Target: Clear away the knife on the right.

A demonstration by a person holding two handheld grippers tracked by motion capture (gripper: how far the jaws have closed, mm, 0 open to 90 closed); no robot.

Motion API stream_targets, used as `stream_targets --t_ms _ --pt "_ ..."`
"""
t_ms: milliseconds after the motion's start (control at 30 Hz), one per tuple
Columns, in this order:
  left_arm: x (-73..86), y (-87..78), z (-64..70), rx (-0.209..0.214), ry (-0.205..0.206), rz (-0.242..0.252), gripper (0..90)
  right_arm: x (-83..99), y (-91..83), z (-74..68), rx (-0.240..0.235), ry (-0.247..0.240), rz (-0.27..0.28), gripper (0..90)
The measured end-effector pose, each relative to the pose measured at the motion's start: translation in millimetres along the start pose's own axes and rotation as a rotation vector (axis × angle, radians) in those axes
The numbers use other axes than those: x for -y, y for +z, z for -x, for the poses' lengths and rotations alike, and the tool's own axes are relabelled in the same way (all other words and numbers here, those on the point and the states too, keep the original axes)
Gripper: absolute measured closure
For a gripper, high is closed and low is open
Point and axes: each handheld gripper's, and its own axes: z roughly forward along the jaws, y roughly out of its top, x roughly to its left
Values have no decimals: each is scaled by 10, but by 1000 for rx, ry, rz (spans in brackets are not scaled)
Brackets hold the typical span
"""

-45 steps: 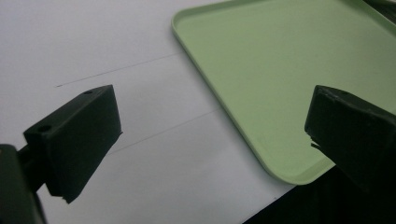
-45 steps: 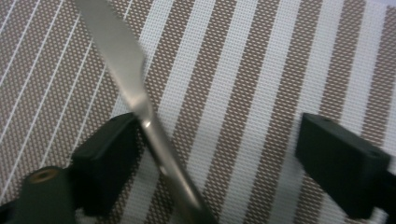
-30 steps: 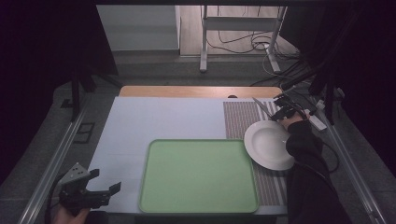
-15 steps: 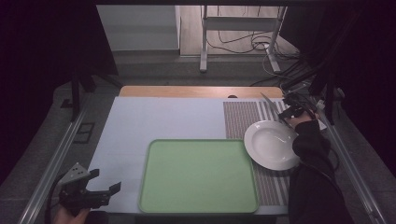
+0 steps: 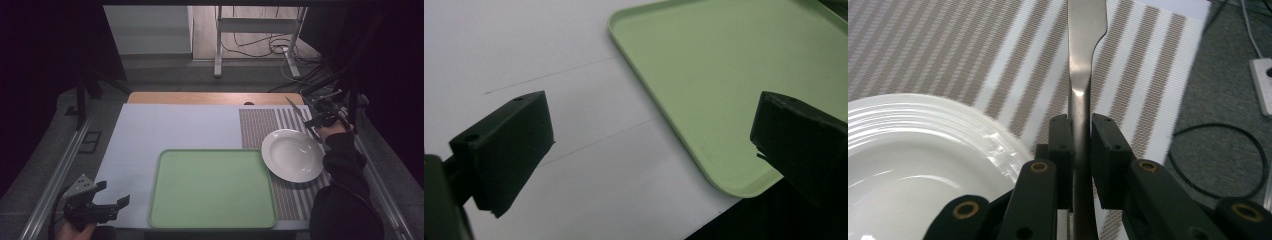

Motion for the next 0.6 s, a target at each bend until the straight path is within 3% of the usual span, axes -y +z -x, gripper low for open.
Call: stream_targets --t_ms 300,600 --pt "-1 3 0 1 0 -1 33 76 -61 -343 -29 -42 -7 806" --pt "-1 2 2 -1 2 -1 33 165 -94 -590 -58 -78 -19 806"
